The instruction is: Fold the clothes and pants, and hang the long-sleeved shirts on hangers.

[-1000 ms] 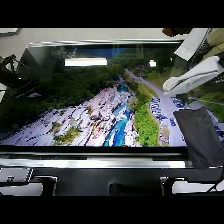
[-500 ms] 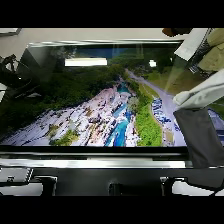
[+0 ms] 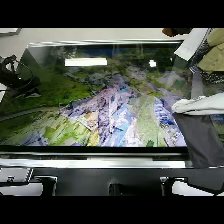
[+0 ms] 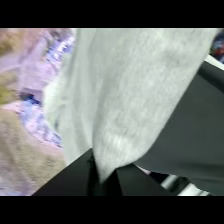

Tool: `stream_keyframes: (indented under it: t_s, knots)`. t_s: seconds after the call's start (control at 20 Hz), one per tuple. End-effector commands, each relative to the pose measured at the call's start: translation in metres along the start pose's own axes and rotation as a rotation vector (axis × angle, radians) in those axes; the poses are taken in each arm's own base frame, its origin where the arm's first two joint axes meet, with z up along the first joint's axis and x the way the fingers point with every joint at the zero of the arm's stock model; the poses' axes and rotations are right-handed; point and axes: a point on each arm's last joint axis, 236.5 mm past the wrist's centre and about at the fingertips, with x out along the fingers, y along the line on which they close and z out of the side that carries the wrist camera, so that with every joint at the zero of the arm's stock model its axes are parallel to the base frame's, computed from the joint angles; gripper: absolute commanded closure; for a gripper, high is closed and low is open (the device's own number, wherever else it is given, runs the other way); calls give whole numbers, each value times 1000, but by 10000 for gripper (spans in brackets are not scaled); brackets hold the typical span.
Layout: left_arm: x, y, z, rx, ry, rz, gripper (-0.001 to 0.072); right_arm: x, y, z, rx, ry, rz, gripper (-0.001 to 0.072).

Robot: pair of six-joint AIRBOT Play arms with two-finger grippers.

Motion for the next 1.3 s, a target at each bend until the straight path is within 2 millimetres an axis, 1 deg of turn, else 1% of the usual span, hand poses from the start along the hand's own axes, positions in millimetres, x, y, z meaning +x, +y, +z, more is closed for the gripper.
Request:
stream_keyframes:
  t_s: [0.0, 0.15, 0.4, 0.5, 0.6, 0.7, 0.75, 0.9, 1.1, 1.15, 1.2, 1.25]
  knots:
    - [0, 1, 0, -1, 1, 1, 691, 9, -50, -19, -36, 45, -187, 672]
    - [0, 1, 0, -1, 1, 1, 691, 36, -85, -49, -54, 90, -286, 672]
    - [0, 1, 0, 0, 1, 1, 691, 78, -145, -88, -39, 103, -462, 673]
    - [0, 1, 0, 7, 1, 1, 691, 94, -157, -107, -37, 157, -499, 672]
    - [1, 1, 0, 7, 2, 2, 691, 106, -167, -125, -31, 211, -535, 672]
    - [2, 1, 0, 6, 7, 3, 691, 113, -177, -139, -29, 254, -567, 671]
    - [4, 1, 0, 5, 9, 3, 691, 115, -181, -143, -34, 267, -585, 671]
    - [6, 2, 0, 5, 16, 5, 691, 110, -201, -145, -50, 269, -676, 671]
    - [8, 2, 0, 4, 20, 6, 691, 111, -211, -154, -59, 298, -714, 670]
    - [9, 2, 0, 4, 22, 6, 691, 112, -211, -153, -58, 292, -716, 645]
    - [9, 2, 0, 4, 23, 7, 691, 112, -212, -151, -54, 280, -722, 547]
    - [9, 2, 0, 4, 23, 7, 691, 111, -214, -148, -59, 269, -731, 381]
